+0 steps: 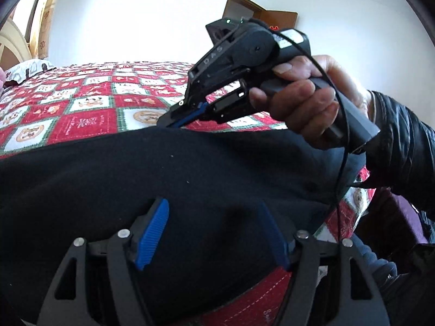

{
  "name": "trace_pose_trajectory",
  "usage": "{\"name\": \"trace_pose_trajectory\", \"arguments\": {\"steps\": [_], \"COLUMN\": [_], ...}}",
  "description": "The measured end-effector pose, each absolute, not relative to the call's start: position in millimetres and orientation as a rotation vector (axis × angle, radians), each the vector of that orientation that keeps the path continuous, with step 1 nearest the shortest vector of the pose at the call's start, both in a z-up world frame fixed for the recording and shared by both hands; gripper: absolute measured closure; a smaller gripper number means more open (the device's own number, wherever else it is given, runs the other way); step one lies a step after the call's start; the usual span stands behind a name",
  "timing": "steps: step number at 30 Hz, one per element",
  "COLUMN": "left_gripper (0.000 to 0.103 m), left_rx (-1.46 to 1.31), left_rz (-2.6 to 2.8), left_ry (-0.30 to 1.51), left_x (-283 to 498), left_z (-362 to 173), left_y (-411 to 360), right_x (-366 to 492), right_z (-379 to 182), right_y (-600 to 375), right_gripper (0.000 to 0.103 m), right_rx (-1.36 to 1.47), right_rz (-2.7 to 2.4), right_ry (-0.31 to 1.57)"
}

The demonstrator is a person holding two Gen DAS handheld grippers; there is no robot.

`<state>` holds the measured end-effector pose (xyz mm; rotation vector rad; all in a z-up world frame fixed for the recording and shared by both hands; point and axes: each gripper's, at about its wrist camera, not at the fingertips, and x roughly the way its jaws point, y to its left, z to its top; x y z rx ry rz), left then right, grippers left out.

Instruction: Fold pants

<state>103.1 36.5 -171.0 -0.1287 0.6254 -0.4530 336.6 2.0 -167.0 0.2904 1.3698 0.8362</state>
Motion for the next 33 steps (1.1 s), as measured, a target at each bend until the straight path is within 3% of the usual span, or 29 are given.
{"name": "trace_pose_trajectory", "arguments": {"steps": [8, 14, 17, 23, 28, 30, 33], "left_gripper": [0.031, 0.031, 0.031, 0.031, 0.031, 0.021, 0.016], "left_rx": [-0.084, -0.047, -0.072, -0.109, -0.061, -0.001, 0.09], "left_rz": [-0.47, -0.468, -0.467, -0.464, -0.501, -0.5, -0.498], "left_ry": [0.642, 0.639, 0.637, 0.627, 0.648, 0.653, 0.668], "left_x": [102, 100, 100, 100, 97, 93, 83], "left_z": [-170, -171, -168, -164, -168, -171, -176], "left_y": [35, 33, 36, 38, 22, 11, -1], "right_x": [331, 344, 336, 274, 206, 187, 169], "right_z": [-128, -166, -152, -101, -105, -121, -158], "right_y": [-6, 8, -7, -87, -127, -129, -121], "right_gripper": [0.103, 0.102, 0.101, 0.1, 0.1, 0.1, 0.1], "right_rx": [0.299, 0.195, 0.208, 0.087, -0.027, -0.067, -0.138], "right_rz": [0.8, 0.74, 0.777, 0.68, 0.635, 0.629, 0.607], "right_ry": [1.194, 1.258, 1.212, 1.057, 1.028, 1.045, 1.098]}}
